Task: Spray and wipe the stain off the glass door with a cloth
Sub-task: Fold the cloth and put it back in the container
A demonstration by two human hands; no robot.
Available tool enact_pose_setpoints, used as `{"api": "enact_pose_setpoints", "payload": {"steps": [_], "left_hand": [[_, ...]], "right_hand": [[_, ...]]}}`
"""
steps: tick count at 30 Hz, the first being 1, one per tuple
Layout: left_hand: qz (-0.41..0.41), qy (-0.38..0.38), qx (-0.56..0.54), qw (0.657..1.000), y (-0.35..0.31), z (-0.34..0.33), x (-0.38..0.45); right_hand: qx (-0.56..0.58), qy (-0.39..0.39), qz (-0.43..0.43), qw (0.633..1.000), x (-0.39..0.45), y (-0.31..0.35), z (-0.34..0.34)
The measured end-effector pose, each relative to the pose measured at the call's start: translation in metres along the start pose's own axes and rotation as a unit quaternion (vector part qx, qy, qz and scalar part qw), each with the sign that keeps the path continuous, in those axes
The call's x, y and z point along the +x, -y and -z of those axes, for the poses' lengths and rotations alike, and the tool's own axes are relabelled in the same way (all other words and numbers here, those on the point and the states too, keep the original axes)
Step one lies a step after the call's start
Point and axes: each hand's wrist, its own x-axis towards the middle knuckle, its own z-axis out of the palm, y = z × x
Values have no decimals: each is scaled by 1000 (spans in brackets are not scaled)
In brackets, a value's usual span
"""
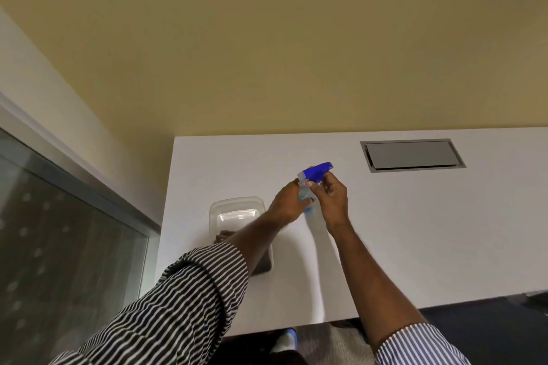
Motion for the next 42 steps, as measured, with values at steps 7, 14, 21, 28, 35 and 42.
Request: {"api": "enact_pose_setpoints", "payload": {"steps": [7, 14, 21, 28, 35, 42], "left_hand": [[-21, -36, 16, 999, -13, 24, 2], [-124, -37, 80, 988, -34, 89, -11], [-137, -77, 90, 984, -9, 153, -34], [-73, -72, 31, 994, 51, 165, -45], [-54, -64, 39, 996, 92, 154, -53], [-52, -72, 27, 996, 108, 140, -56]], "right_hand": [[8, -19, 40, 999, 7, 20, 5], [18, 24, 118, 993, 18, 77, 2], [18, 81, 149, 985, 7, 107, -53], [-13, 102, 94, 990, -10, 86, -101], [-43, 117, 15, 992, -25, 49, -118], [-37, 132, -23, 990, -36, 26, -117]]}}
